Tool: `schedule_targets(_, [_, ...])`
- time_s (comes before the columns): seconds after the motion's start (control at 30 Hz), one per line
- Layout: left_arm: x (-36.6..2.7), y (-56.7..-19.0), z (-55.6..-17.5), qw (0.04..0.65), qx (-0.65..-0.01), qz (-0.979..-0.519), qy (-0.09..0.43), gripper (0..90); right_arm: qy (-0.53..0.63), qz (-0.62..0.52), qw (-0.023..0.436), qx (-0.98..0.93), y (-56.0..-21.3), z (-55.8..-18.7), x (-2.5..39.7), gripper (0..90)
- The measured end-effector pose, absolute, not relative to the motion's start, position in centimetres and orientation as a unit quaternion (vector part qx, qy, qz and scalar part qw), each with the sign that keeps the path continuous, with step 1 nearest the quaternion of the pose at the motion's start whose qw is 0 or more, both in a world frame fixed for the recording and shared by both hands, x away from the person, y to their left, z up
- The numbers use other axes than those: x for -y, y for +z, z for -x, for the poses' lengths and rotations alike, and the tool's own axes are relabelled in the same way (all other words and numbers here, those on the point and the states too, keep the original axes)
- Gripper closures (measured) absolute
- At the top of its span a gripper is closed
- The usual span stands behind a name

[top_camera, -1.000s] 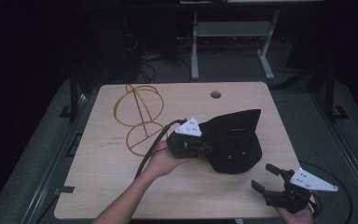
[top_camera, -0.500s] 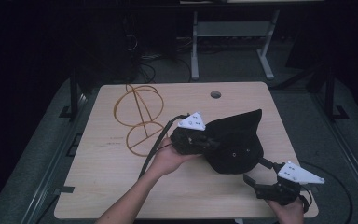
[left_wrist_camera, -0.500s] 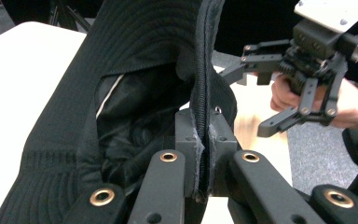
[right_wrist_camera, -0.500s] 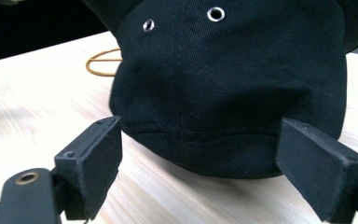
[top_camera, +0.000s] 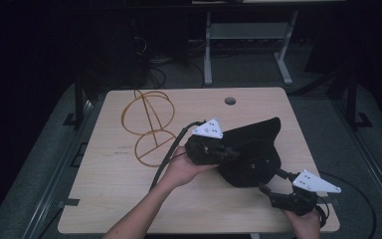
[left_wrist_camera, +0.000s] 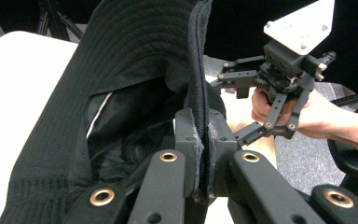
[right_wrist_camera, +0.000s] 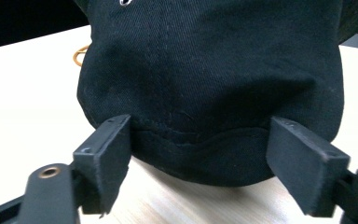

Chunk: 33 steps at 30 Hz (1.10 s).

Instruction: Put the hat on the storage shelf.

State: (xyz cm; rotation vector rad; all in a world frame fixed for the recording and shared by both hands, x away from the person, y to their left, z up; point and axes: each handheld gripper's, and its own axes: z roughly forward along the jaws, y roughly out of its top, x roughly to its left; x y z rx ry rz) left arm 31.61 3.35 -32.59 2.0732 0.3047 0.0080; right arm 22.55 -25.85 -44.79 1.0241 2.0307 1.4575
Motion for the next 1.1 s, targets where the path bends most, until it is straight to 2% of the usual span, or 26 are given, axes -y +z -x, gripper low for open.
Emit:
schedule_targets(0.1, [-3.2,-32.6,-31.6,0.499,-0.122,-0.858,0.002,85.7,0.528,-0.365,0.220,-0.734,-45.0,-22.7,25.8,32.7])
schedule_targets(0.2, [-3.1,-32.6,-31.5,0.499,-0.119,-0.858,0.003,85.7,0.530,-0.360,0.218,-0.736,-45.1,-22.7,25.9,45.2])
schedule_targets(0.6, [-2.9,-32.6,-31.3,0.497,-0.114,-0.860,-0.001,85.7,0.526,-0.340,0.225,-0.747,-45.3,-23.3,25.4,81.5])
schedule_targets(0.9, [-3.2,-32.4,-31.2,0.491,-0.111,-0.864,0.008,84.2,0.523,-0.338,0.233,-0.747,-44.9,-22.9,25.7,85.3])
schedule_targets(1.1, [-3.6,-32.3,-31.2,0.482,-0.115,-0.868,0.020,72.4,0.526,-0.341,0.236,-0.743,-44.3,-22.6,26.1,85.5])
